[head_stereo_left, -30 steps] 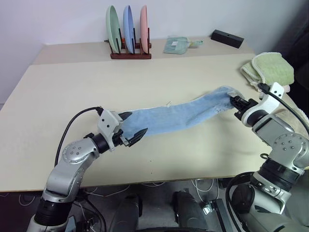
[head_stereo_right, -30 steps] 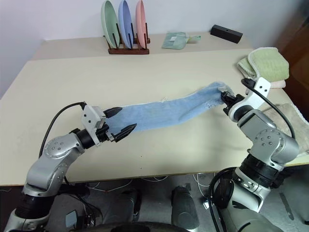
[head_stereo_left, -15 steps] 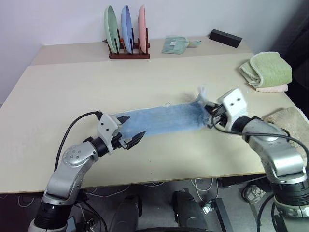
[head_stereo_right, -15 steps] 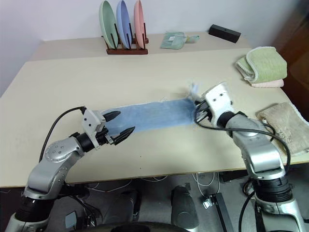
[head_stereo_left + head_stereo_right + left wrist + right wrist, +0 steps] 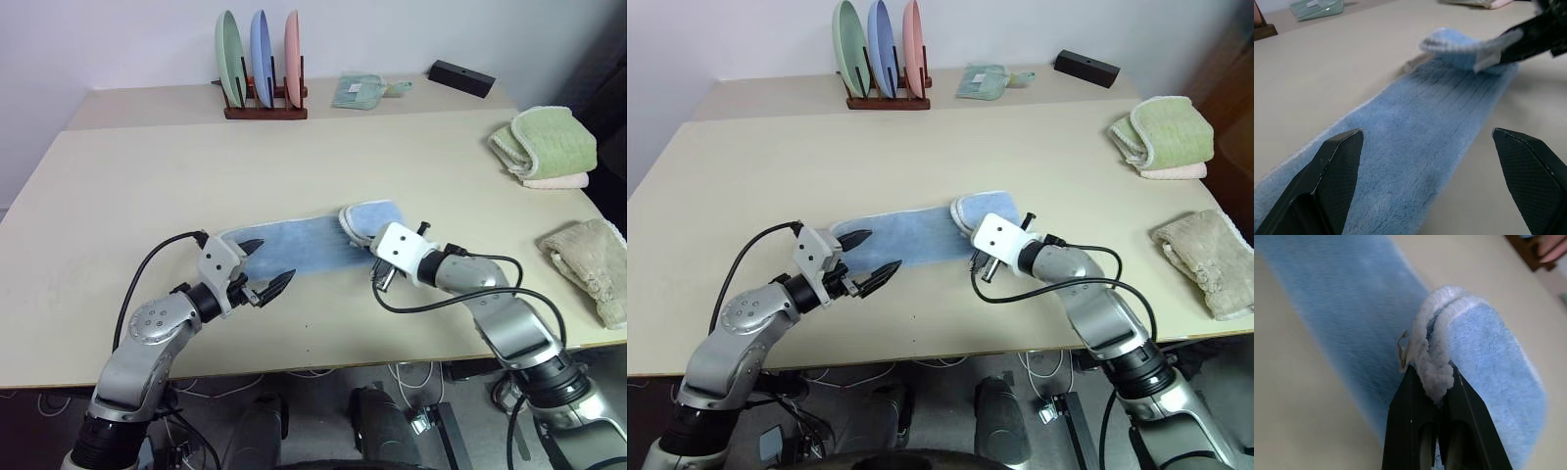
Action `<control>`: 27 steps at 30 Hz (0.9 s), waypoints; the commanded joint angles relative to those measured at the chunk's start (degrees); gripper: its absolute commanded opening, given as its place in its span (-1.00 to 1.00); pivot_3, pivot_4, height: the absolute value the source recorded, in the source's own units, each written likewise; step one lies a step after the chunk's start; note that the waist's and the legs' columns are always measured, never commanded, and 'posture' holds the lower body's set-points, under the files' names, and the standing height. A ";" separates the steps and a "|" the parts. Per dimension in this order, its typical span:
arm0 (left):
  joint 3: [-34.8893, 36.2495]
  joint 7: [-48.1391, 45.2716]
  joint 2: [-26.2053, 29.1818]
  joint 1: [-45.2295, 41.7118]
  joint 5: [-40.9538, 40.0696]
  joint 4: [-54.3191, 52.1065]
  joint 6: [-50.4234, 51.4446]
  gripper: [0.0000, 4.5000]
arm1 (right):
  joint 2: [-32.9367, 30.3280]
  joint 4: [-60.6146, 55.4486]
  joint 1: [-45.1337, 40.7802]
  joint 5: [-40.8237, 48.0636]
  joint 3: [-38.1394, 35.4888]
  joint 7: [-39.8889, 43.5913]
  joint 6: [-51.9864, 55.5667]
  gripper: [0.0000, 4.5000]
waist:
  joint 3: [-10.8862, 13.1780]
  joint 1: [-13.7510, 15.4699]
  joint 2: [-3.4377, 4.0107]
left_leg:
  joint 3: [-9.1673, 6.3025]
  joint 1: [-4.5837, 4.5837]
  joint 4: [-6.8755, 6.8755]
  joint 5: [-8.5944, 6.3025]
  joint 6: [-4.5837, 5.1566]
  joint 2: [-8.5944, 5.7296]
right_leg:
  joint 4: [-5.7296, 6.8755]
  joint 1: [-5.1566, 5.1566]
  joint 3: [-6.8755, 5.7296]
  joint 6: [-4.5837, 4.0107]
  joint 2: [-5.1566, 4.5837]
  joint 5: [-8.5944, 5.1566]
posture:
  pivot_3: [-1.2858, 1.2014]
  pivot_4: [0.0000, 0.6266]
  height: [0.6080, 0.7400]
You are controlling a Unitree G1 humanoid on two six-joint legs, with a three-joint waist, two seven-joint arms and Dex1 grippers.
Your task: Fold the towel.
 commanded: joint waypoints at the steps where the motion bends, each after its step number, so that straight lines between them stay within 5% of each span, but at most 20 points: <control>1: -0.04 0.32 0.15 0.38 0.42 -2.44 -0.43 0.92 | 1.14 -0.48 -1.43 -2.17 0.67 0.15 -0.09 -0.97 | 0.00 0.17 0.00 | 0.00 0.00 0.00 0.00 0.00 0.00 | 0.00 0.00 0.00 0.00 0.00 0.00 | 0.03 -0.52 1.00; 3: 0.04 0.37 0.24 0.63 0.44 -2.63 -0.34 0.92 | 1.97 -0.98 -1.21 -1.34 0.35 1.05 0.47 -0.97 | 0.00 0.57 0.00 | 0.00 0.00 -0.01 0.00 0.00 0.00 | -0.01 0.00 0.00 0.00 0.00 0.00 | 0.03 -0.52 1.00; 6: 0.26 0.43 0.37 1.13 0.49 -2.89 -0.27 0.92 | 3.04 -3.29 -0.30 1.85 -1.44 3.05 1.91 -0.63 | 0.00 0.92 0.00 | 0.00 0.00 0.00 0.00 0.00 0.00 | 0.00 0.00 0.00 0.00 0.00 0.00 | 0.03 -0.52 1.00; 12: 0.89 0.94 0.33 1.91 0.45 -3.31 0.10 0.92 | 2.38 -8.98 3.23 9.41 -8.49 6.17 4.06 0.66 | 0.00 1.24 -0.01 | -0.03 -0.04 0.03 0.00 0.00 -0.01 | -0.02 0.01 -0.03 -0.03 -0.01 -0.01 | 0.03 -0.52 1.00; 14: 1.63 1.56 0.18 2.57 0.07 -3.78 0.43 0.92 | 1.55 -11.45 4.82 15.29 -13.68 8.63 6.25 0.66 | 0.00 1.22 -0.01 | -0.03 -0.04 0.02 0.00 0.00 -0.01 | -0.02 0.01 -0.03 -0.03 -0.01 -0.02 | 0.03 -0.52 1.00; 17: 2.19 1.96 -0.01 3.00 -0.32 -3.65 0.55 0.92 | 3.14 -9.37 2.85 18.91 -17.48 7.12 9.59 0.25 | 0.00 1.00 -0.01 | -0.03 -0.04 0.02 0.00 0.00 0.00 | -0.02 0.01 -0.02 -0.06 -0.01 -0.03 | 0.03 -0.52 1.00; 22: 1.45 2.57 -0.50 2.84 -0.04 -3.60 0.61 0.92 | 8.92 0.05 -1.48 16.35 -15.41 1.58 8.45 -0.87 | -0.01 0.76 -0.03 | -0.03 0.04 0.00 0.00 0.00 0.02 | 0.02 0.01 -0.03 -0.12 0.02 -0.05 | 0.03 -0.52 1.00; 27: 1.19 3.24 -0.85 4.45 0.11 -4.90 1.00 0.92 | 13.38 12.30 -3.39 11.34 -9.17 0.58 2.27 -0.97 | -0.01 0.92 -0.03 | -0.03 -0.04 -0.01 0.00 0.00 -0.01 | -0.04 -0.01 -0.03 -0.02 0.01 -0.01 | 0.03 -0.52 1.00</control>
